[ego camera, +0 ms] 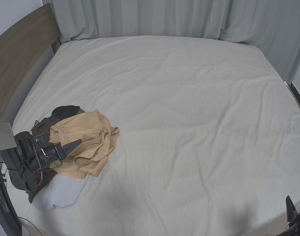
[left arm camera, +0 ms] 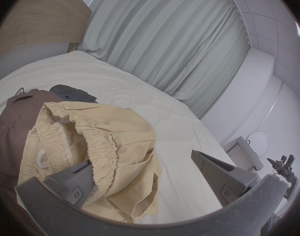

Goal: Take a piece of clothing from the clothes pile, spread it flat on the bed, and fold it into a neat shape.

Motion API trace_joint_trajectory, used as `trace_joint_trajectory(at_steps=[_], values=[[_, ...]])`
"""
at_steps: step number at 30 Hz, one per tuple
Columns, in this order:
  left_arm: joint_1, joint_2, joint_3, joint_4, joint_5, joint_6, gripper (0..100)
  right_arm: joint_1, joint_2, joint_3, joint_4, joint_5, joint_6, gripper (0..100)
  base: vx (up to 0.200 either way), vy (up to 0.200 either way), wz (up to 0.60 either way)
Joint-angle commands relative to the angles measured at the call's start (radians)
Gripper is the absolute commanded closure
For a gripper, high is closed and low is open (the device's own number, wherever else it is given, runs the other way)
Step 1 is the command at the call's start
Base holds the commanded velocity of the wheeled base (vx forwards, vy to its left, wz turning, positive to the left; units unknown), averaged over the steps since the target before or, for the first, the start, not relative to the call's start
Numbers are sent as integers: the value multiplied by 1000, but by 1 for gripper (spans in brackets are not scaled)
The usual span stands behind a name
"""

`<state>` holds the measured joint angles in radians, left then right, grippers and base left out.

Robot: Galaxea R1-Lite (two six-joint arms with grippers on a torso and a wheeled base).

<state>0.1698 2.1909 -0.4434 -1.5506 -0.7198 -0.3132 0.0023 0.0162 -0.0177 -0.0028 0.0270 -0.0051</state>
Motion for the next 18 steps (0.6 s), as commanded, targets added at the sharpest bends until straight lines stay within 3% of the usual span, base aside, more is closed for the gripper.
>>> trace_joint_trajectory(at_steps=[1,7,8,18], values=[[0,10,-5,0,0,0,0,1,-16,18,0,1,1,0,0,0,0],[5,12,-5,0,0,13,0,1,-16,18,0,1,1,0,0,0,0],[5,13,-3,0,0,13,100,1,-16,18,0,1,1,0,0,0,0],[4,6,-1,0,-3,13,100,1,-16,18,0,1,1,0,0,0,0]])
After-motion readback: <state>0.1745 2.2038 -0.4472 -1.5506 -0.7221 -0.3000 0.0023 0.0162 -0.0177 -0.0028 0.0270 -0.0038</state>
